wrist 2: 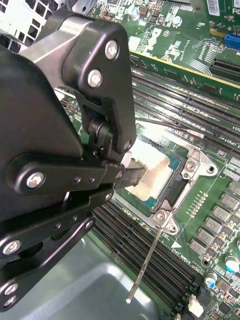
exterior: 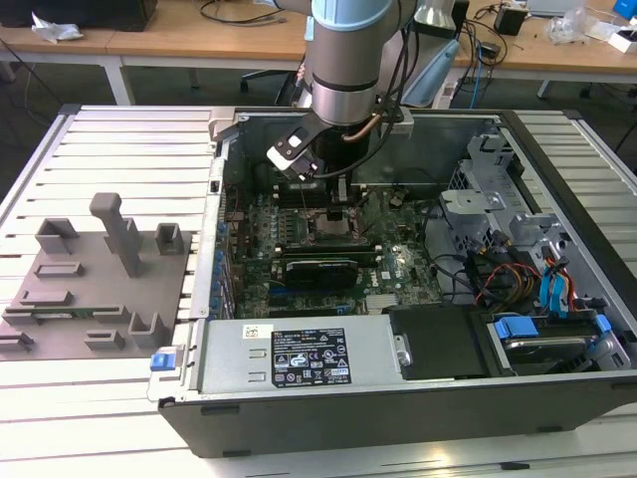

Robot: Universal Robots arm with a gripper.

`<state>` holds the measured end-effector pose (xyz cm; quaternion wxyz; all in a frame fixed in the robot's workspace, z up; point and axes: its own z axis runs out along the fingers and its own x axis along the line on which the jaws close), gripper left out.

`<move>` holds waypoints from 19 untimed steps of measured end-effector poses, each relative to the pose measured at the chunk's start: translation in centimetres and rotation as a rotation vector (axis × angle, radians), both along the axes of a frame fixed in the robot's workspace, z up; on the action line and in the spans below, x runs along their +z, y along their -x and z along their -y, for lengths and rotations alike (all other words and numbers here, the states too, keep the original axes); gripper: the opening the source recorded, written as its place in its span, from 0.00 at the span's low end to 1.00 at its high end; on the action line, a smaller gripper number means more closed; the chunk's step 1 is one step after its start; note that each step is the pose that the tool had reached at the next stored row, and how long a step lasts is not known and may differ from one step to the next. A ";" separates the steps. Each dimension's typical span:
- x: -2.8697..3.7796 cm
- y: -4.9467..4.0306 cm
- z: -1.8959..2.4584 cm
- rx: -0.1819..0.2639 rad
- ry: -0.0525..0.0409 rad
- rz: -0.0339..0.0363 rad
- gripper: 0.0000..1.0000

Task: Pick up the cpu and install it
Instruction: 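Place the cpu into insertion slot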

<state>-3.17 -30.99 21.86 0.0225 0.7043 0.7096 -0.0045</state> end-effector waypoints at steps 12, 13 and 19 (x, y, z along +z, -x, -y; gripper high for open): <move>-0.05 0.01 0.73 0.000 -0.0454 0.0000 0.11; -0.12 0.01 0.75 0.000 -0.0479 0.0001 0.11; -0.30 0.01 0.78 0.000 -0.0493 -0.0001 0.11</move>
